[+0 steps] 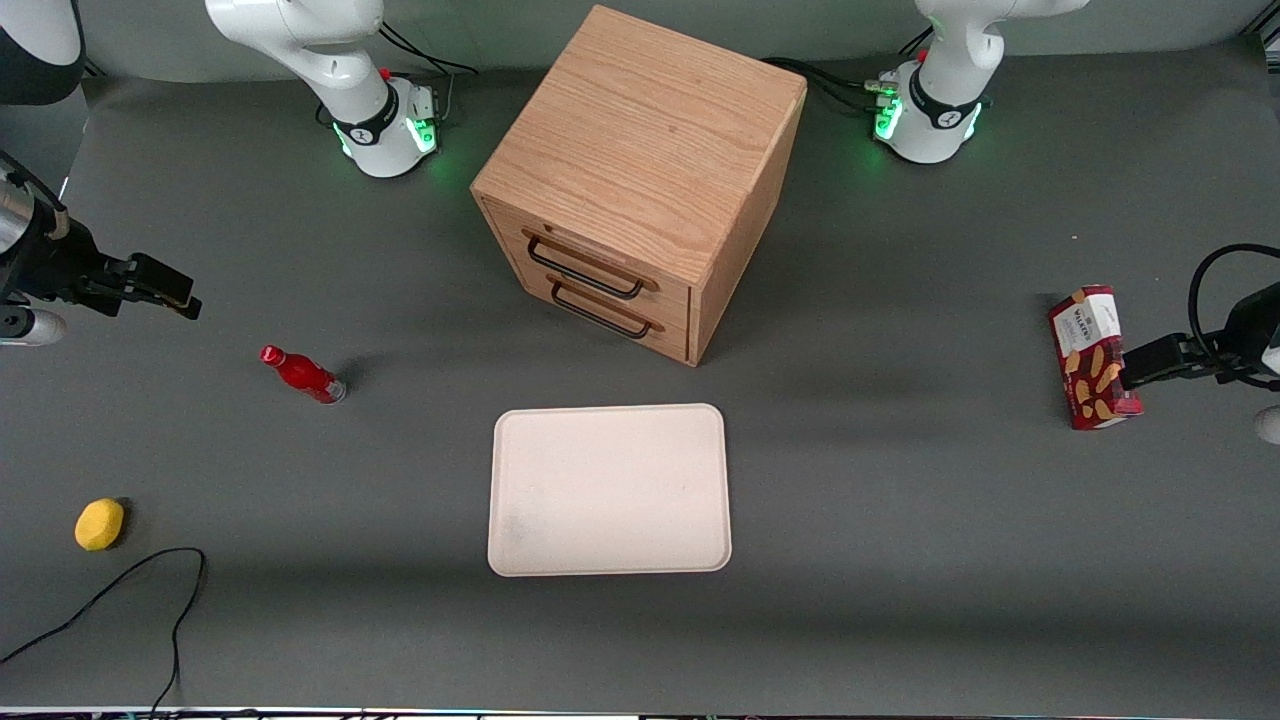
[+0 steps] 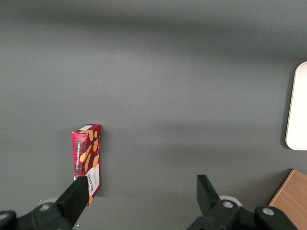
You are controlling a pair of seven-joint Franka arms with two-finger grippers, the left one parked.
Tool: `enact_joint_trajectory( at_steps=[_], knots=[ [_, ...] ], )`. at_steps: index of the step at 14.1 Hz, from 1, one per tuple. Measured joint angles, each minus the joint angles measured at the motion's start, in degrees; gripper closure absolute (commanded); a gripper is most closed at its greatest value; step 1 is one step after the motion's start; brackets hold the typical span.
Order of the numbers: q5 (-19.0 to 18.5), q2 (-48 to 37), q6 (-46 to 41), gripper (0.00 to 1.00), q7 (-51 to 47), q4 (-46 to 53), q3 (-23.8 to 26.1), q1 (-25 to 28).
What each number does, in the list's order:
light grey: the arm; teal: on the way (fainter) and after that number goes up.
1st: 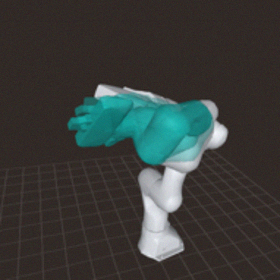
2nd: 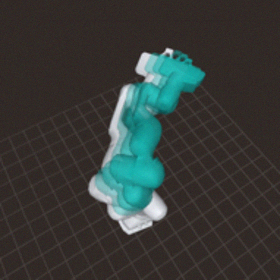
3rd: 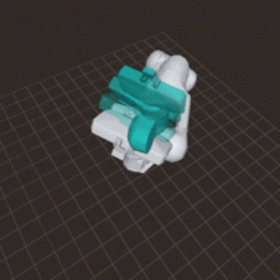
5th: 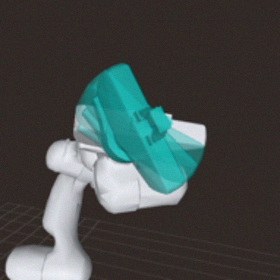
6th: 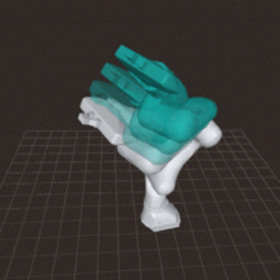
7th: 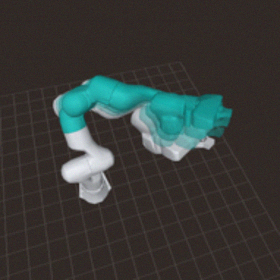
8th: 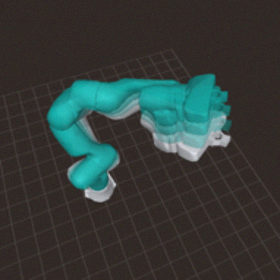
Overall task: Open upper drawer
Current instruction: 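Move the right gripper toward the upper drawer's black handle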
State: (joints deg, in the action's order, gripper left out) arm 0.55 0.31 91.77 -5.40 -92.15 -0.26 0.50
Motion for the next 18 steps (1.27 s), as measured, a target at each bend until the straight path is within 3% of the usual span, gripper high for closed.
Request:
enact_joint_trajectory(
  at_steps=[7,10,15,18],
  knots=[
    [1.38,3.48,0.21,0.0,-0.13,3.32,1.49,0.3],
    [1.49,7.11,0.35,0.0,-0.13,6.08,7.53,0.61],
    [0.98,8.54,1.47,0.0,1.31,6.75,22.04,1.23],
    [0.37,11.6,3.15,0.0,15.48,6.66,26.77,1.46]
  ],
)
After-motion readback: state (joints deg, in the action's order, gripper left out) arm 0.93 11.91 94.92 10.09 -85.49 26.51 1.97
